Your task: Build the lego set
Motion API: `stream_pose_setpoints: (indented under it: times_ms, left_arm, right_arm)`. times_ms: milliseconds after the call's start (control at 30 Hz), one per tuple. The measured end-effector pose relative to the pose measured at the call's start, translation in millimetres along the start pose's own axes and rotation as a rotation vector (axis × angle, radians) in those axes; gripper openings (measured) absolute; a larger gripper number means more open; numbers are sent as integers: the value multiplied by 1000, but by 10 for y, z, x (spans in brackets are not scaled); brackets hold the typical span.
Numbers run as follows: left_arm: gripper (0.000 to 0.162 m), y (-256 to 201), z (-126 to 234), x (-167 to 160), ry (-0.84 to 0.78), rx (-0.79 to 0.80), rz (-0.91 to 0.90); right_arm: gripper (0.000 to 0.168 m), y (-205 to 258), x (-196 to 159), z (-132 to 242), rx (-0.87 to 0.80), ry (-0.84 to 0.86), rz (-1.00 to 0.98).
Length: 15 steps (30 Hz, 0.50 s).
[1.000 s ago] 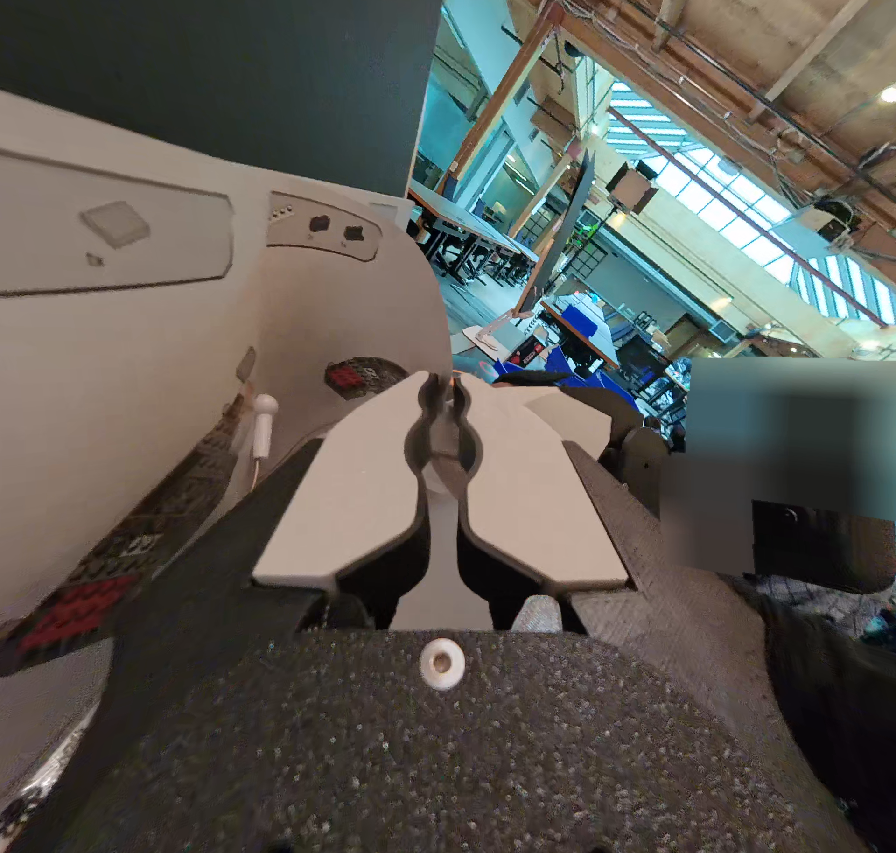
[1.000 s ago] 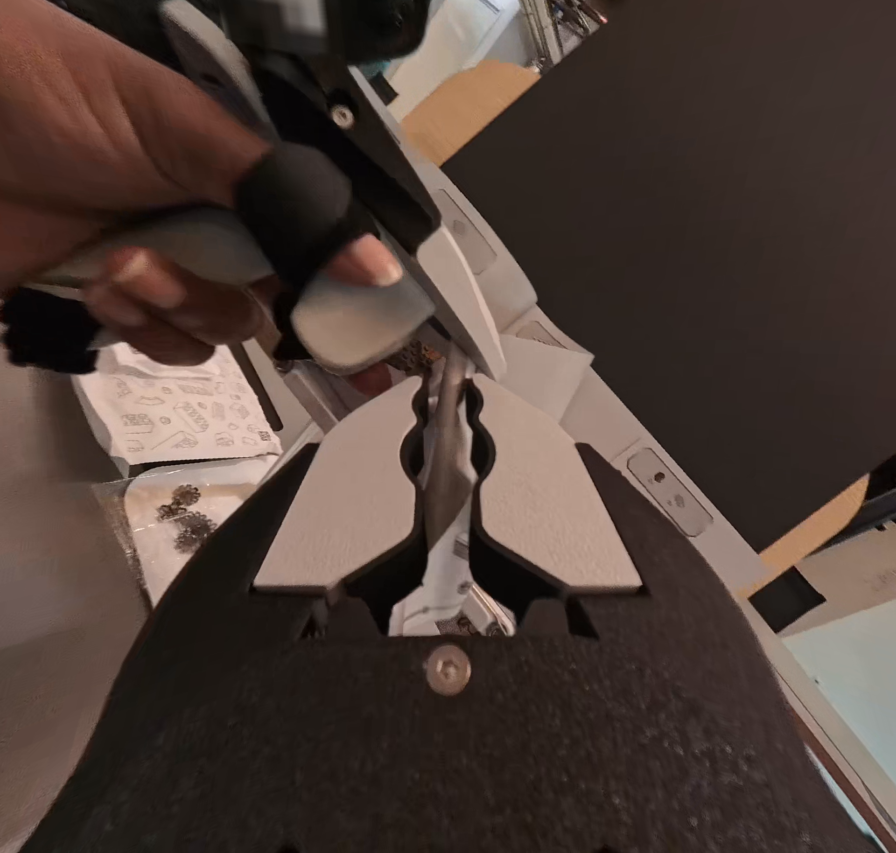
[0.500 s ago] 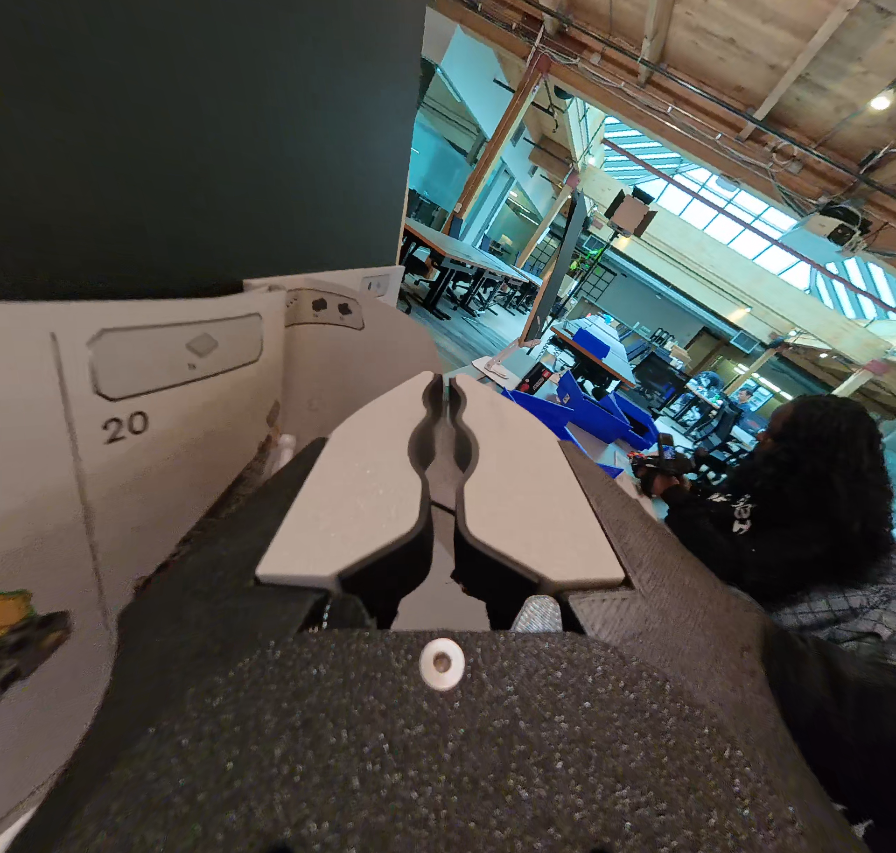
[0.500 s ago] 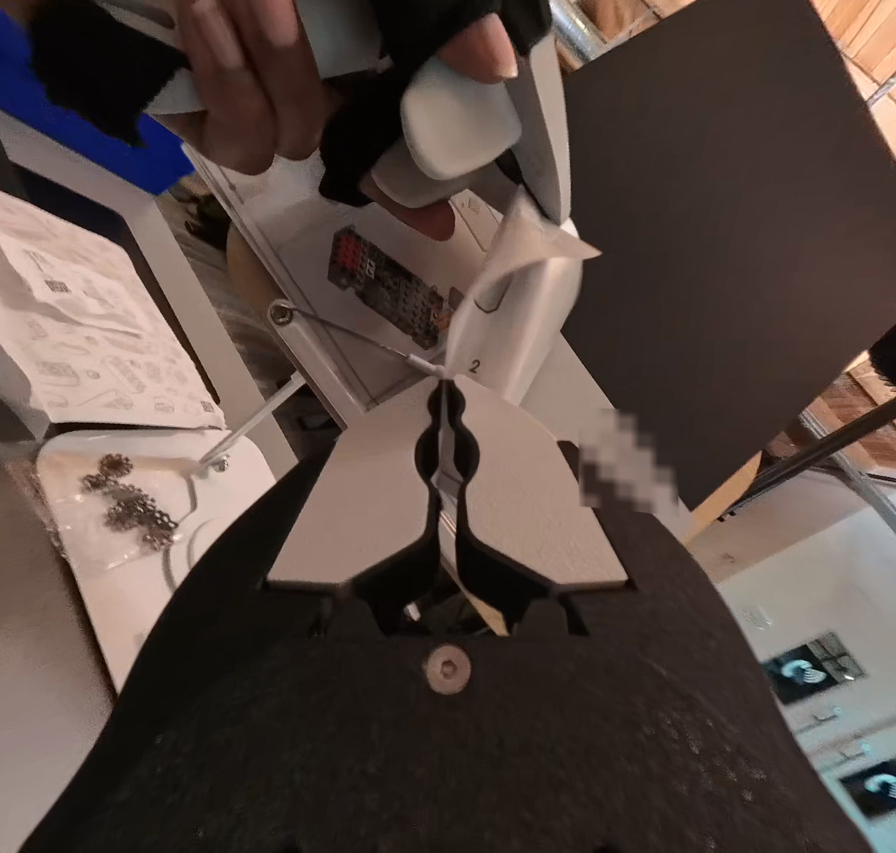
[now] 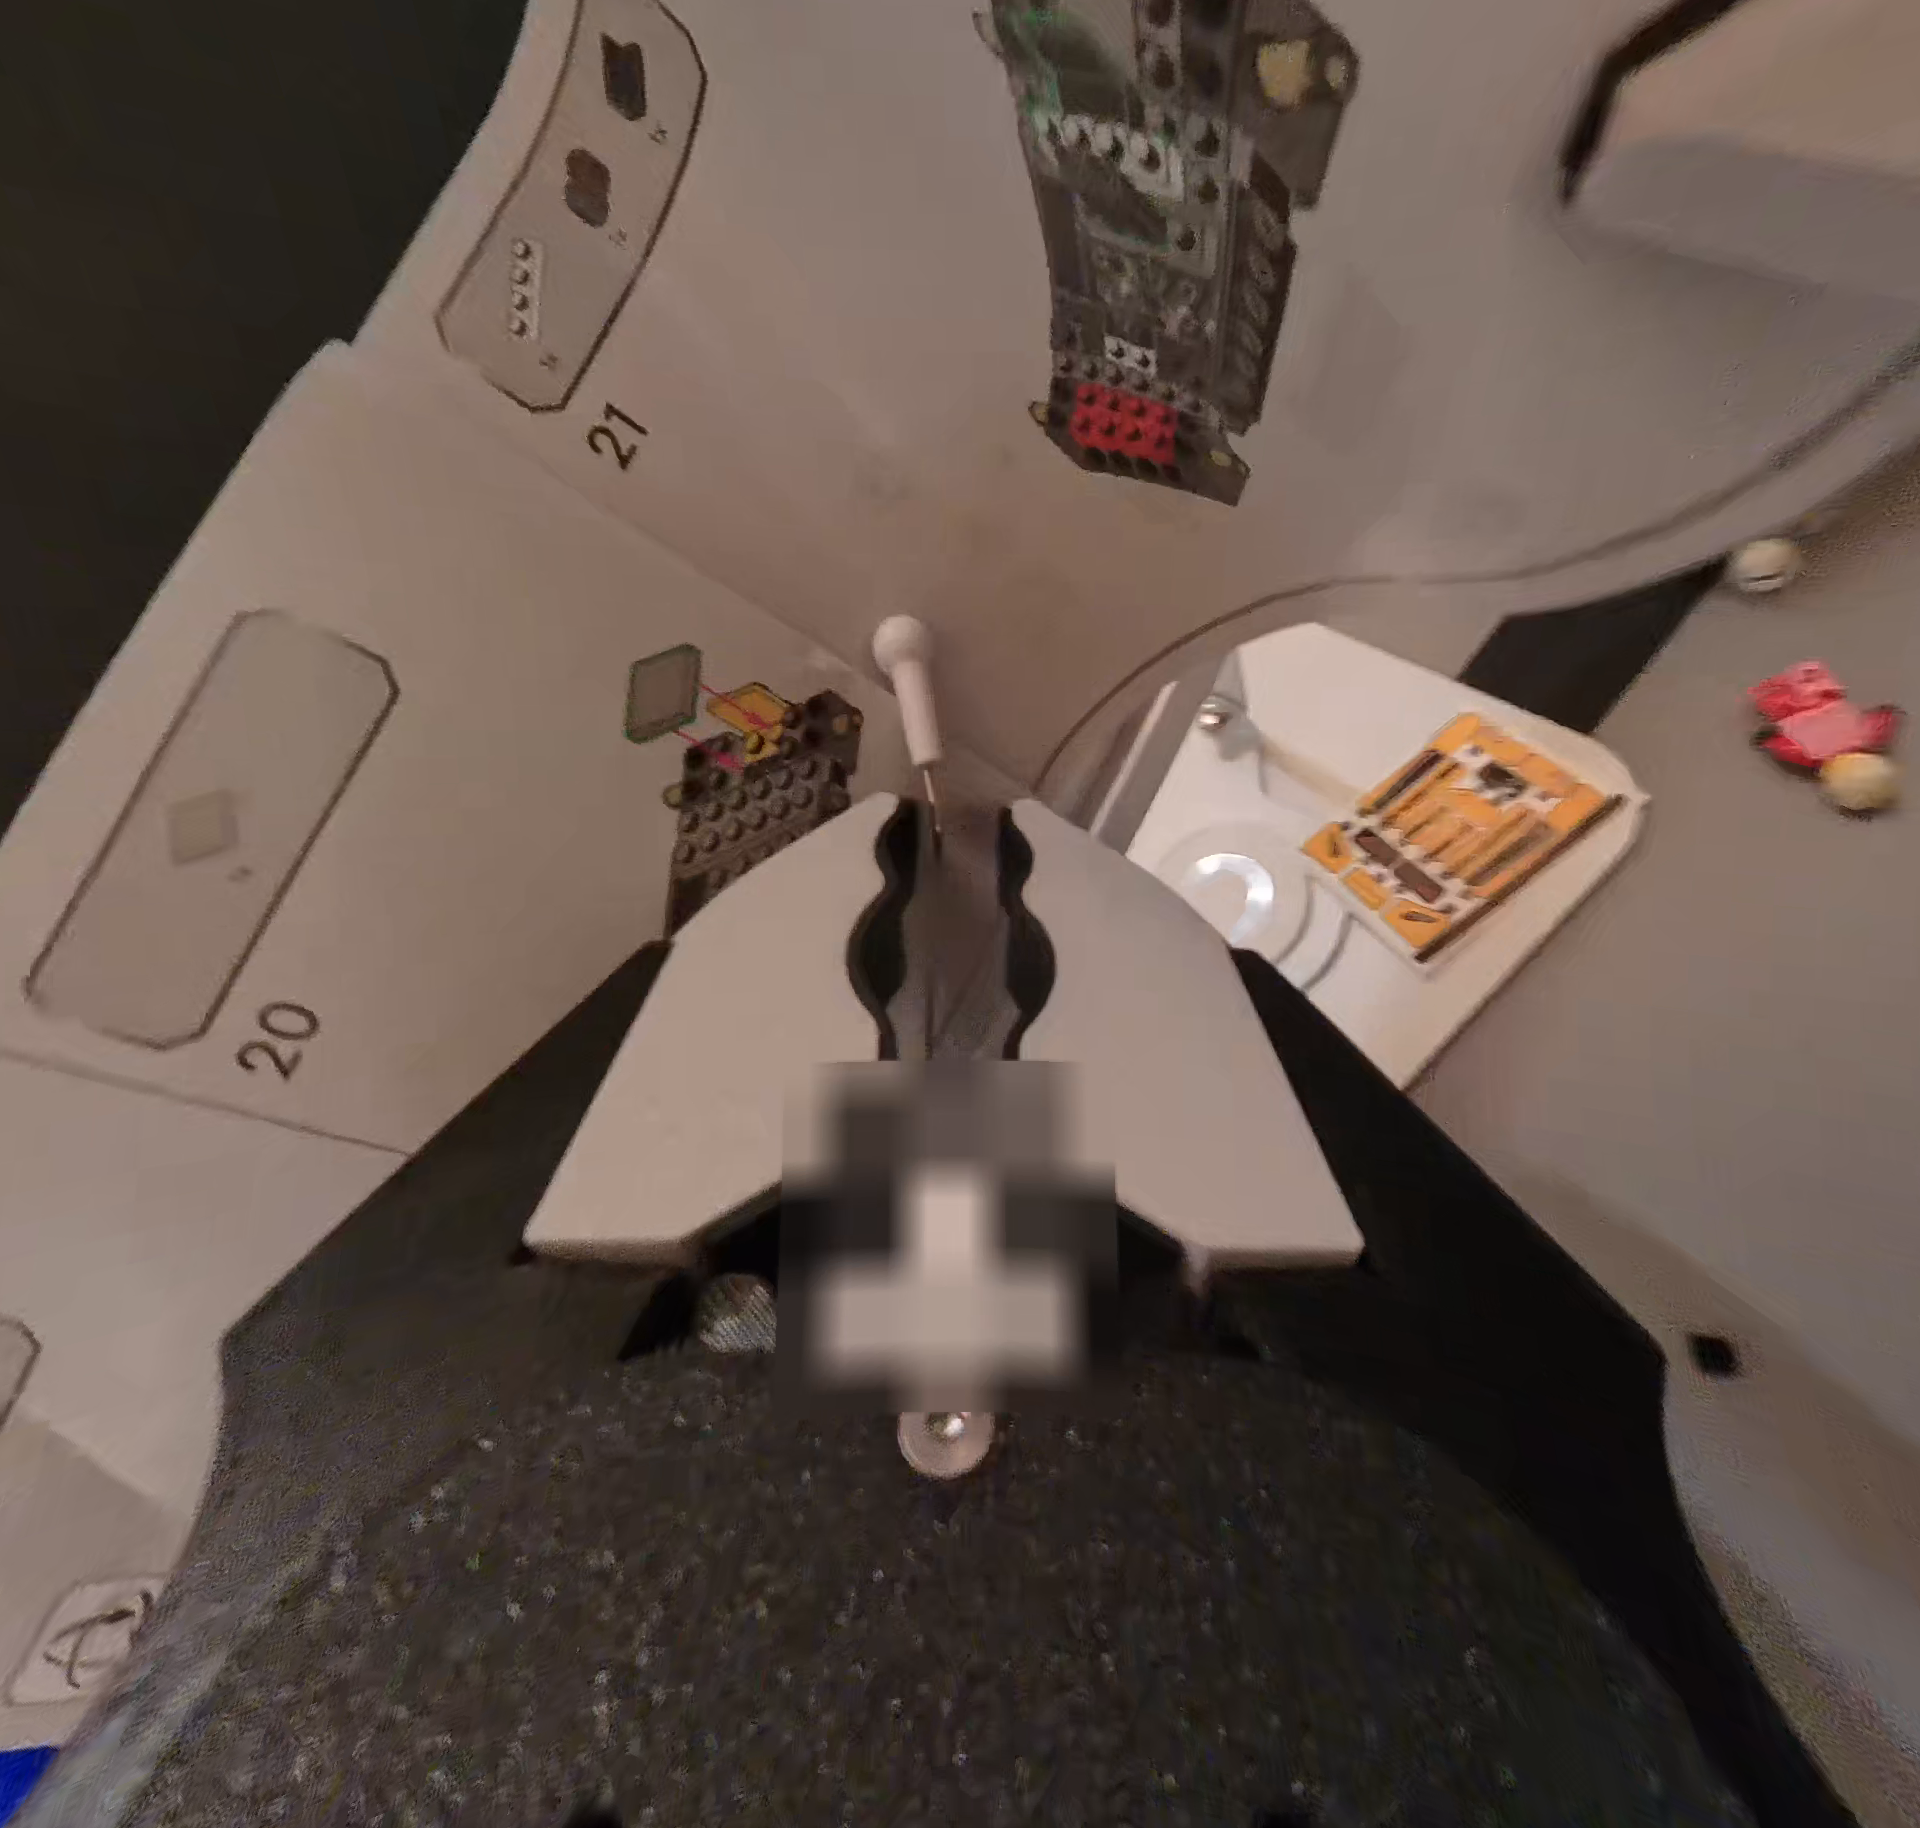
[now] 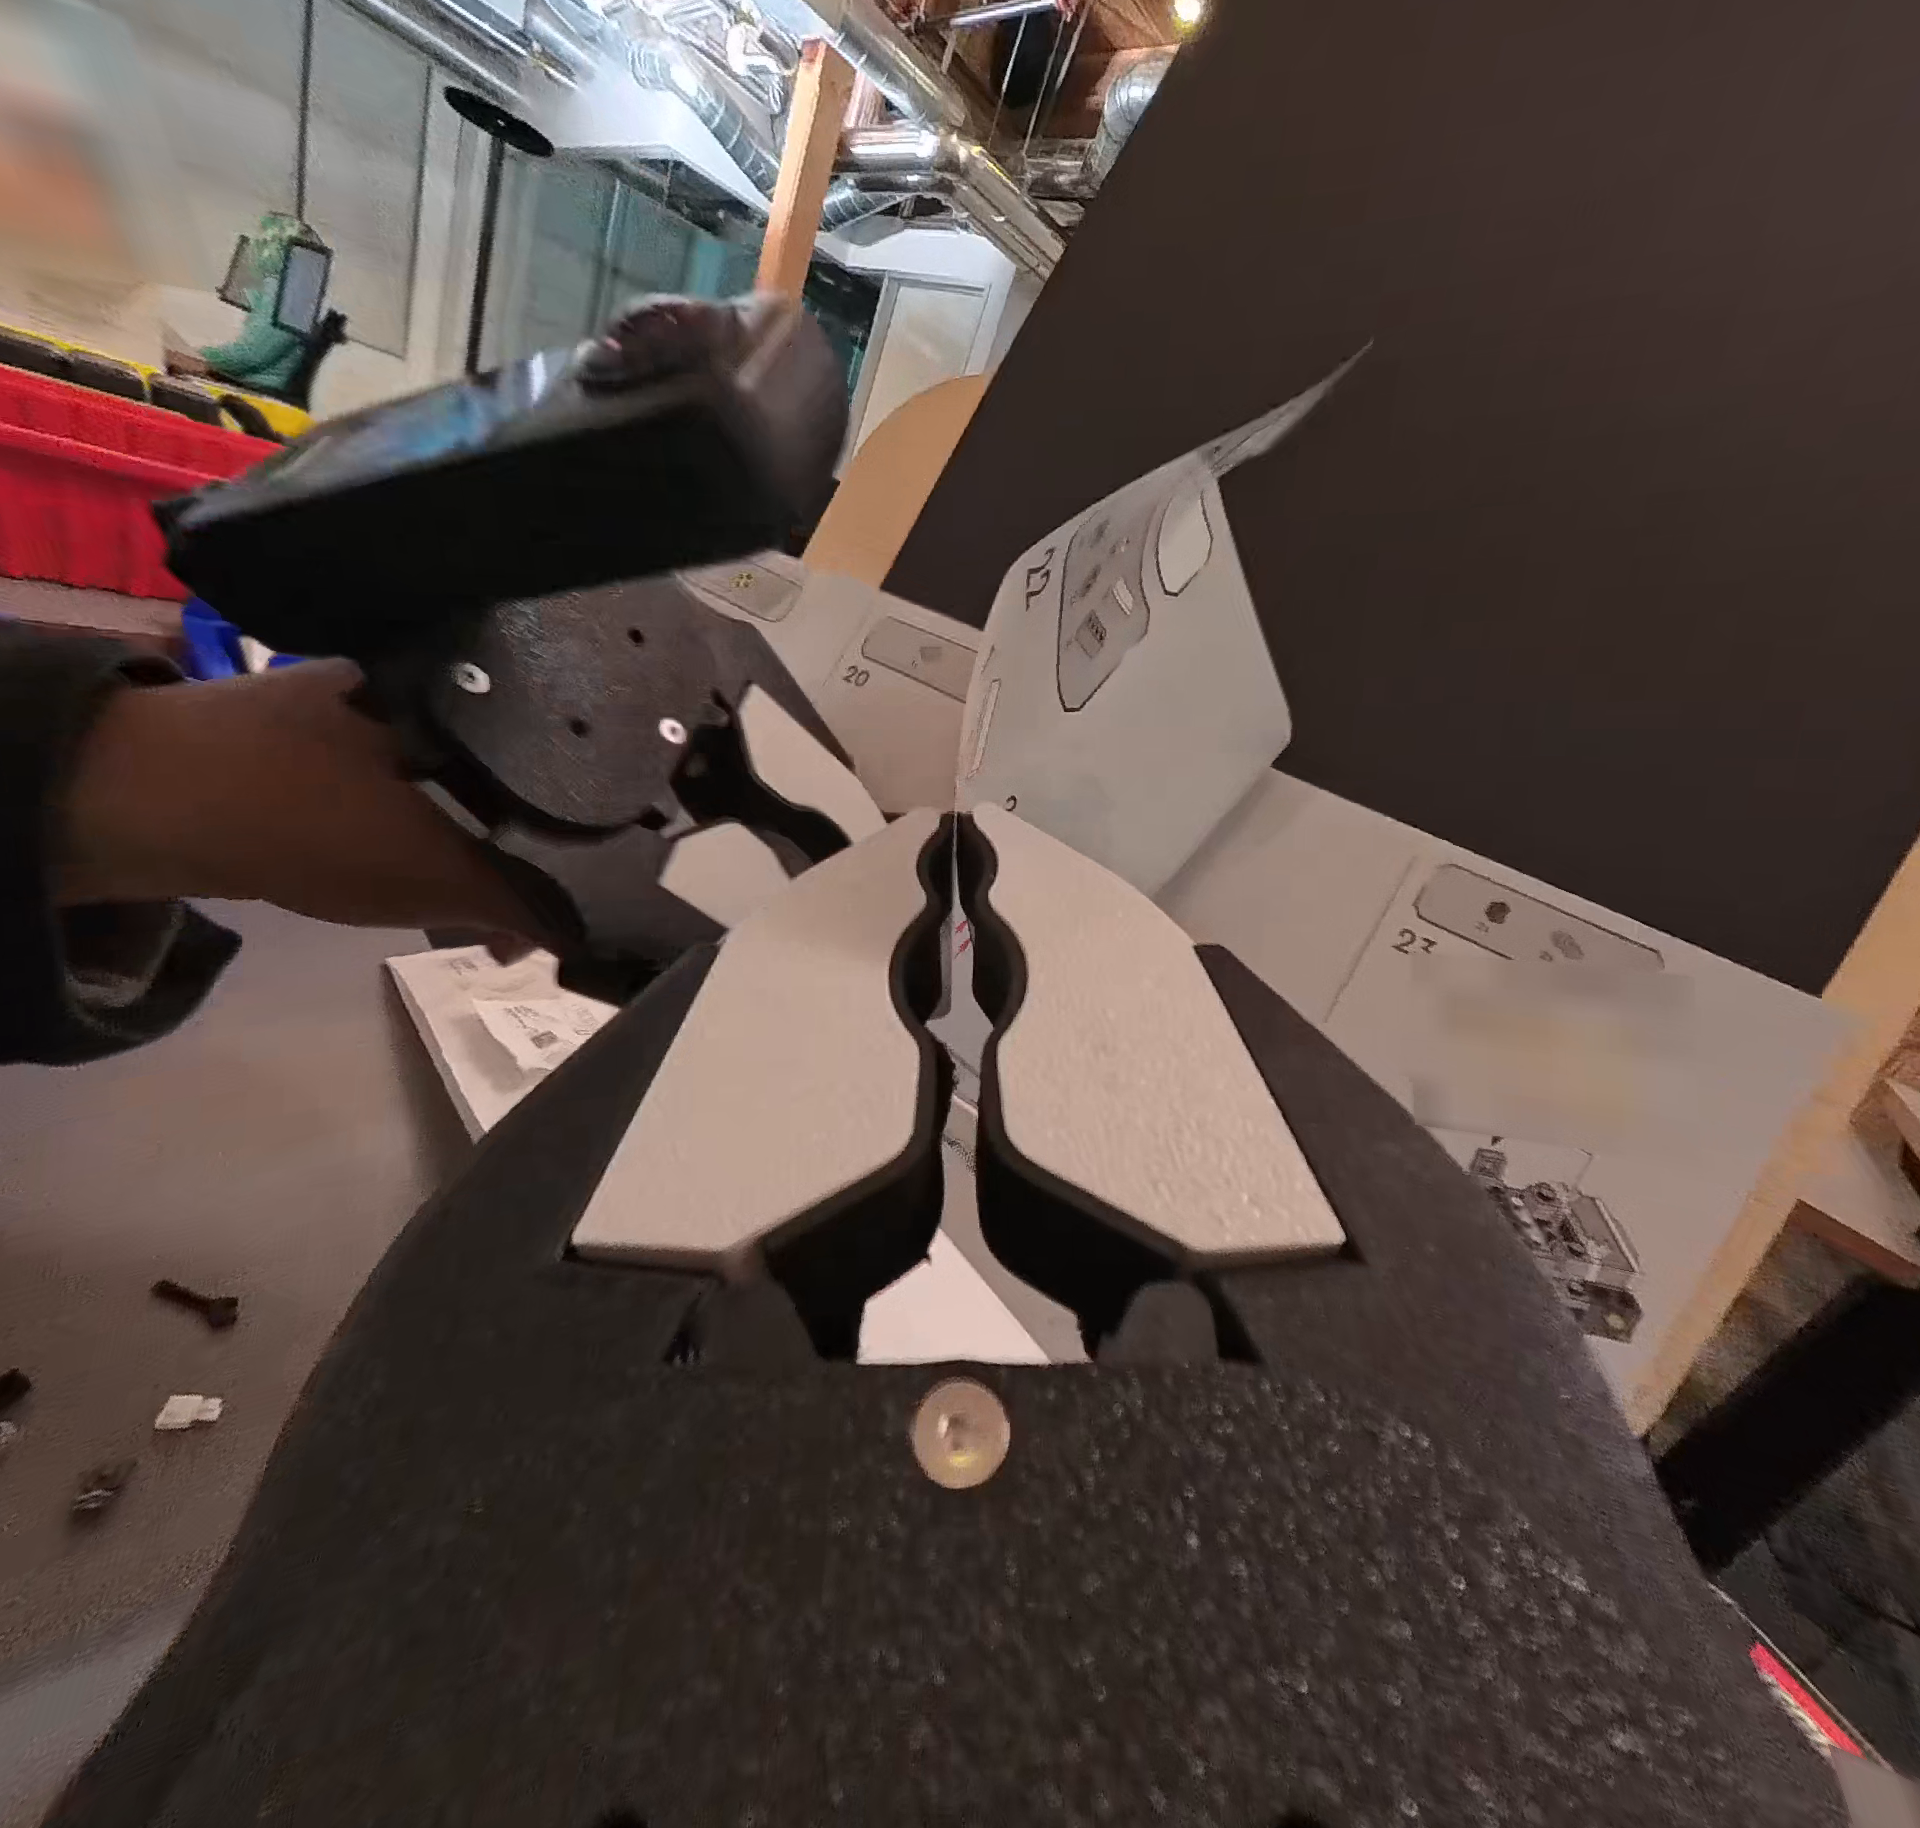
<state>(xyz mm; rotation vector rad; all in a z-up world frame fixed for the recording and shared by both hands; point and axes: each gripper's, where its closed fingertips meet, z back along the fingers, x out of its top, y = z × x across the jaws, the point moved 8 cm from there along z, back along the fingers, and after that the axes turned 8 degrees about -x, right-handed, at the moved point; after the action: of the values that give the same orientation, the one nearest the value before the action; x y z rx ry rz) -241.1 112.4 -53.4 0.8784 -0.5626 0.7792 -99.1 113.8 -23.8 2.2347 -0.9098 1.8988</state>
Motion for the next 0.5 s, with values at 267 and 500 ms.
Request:
stream_pose_setpoints:
  times_ms: [267, 500]
  left_arm:
    - [1, 59, 48, -55, -111, 58, 99]
    - [4, 364, 395, -708, -603, -63, 853]
  right_arm:
    - [0, 112, -4, -86, 34, 15, -12]
    - [0, 485, -113, -449, 118, 102, 54]
